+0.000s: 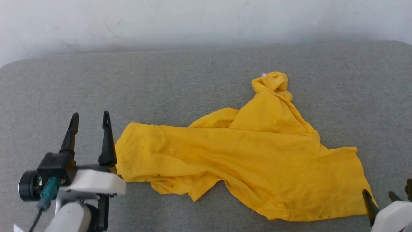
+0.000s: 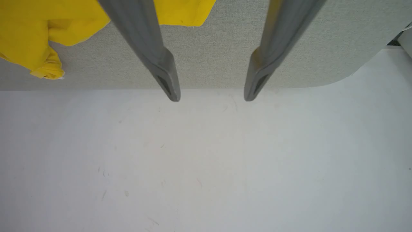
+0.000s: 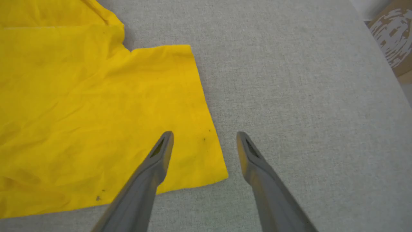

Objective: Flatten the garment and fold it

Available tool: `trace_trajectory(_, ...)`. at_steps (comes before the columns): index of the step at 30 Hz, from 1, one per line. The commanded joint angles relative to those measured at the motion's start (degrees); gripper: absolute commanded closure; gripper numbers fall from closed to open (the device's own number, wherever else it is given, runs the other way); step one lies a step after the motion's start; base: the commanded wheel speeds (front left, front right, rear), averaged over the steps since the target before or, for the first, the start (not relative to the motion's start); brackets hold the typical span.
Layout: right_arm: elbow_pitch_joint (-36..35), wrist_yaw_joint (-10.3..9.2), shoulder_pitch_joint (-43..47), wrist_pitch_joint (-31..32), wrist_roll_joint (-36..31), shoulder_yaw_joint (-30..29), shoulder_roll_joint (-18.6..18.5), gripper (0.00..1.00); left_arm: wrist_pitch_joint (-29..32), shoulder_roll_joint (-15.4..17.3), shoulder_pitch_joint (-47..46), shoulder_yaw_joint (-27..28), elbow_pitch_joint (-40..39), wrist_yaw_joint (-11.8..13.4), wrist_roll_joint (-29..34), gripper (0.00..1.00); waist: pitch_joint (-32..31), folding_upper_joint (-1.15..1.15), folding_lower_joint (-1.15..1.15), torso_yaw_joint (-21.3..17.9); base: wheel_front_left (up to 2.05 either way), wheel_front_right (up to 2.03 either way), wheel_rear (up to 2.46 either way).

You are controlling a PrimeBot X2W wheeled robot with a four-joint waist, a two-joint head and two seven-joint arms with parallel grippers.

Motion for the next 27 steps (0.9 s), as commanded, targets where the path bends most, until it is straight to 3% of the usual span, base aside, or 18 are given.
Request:
trace_trajectory(1,0.03,-0.06,0.29,1.05,-0.21,-0.89,0.47,0.0,-0.29,-0.46,1.65,0.53,-1.1,0.27,1.17,0.0,-0.1,0.0,0.01,0.87,0.0,0.0,0.0)
trace_trajectory(9,5.81,-0.06,-0.34,5.42,-0.75,-5.03,1.93,0.0,-0.3,-2.38,5.77,2.18,-3.27,-1.12,3.2,0.0,0.71,0.0,0.01,3.38,0.0,0.0,0.0)
trace_trajectory(16,9.91,-0.06,-1.6,4.62,-0.05,-4.93,2.59,0.0,0.57,-2.21,6.15,1.62,-1.91,-2.58,2.31,0.0,1.45,0.0,0.01,3.97,0.0,0.0,0.0)
trace_trajectory(17,10.37,-0.06,-1.75,4.46,0.03,-4.75,2.63,0.76,1.29,-2.01,6.12,1.28,-1.69,-3.06,2.02,0.0,1.57,0.0,0.01,3.98,0.0,0.0,0.0)
trace_trajectory(18,10.75,-0.06,-1.8,4.34,-0.16,-4.43,2.65,1.0,1.89,-1.7,5.99,1.03,-1.49,-3.39,1.95,0.0,1.65,0.0,0.01,4.0,0.0,0.0,0.0)
trace_trajectory(22,10.79,-0.06,-2.1,3.23,-0.98,-4.75,2.57,1.0,4.24,-0.55,5.65,0.61,-1.05,-4.26,1.45,0.0,1.58,0.0,0.01,3.75,0.0,0.0,0.0)
trace_trajectory(27,9.27,-0.06,-2.81,1.42,-3.98,-8.67,1.52,1.0,13.89,1.53,6.11,-1.11,-1.34,-5.99,-1.51,0.0,0.75,0.0,0.01,2.78,0.0,0.0,0.0)
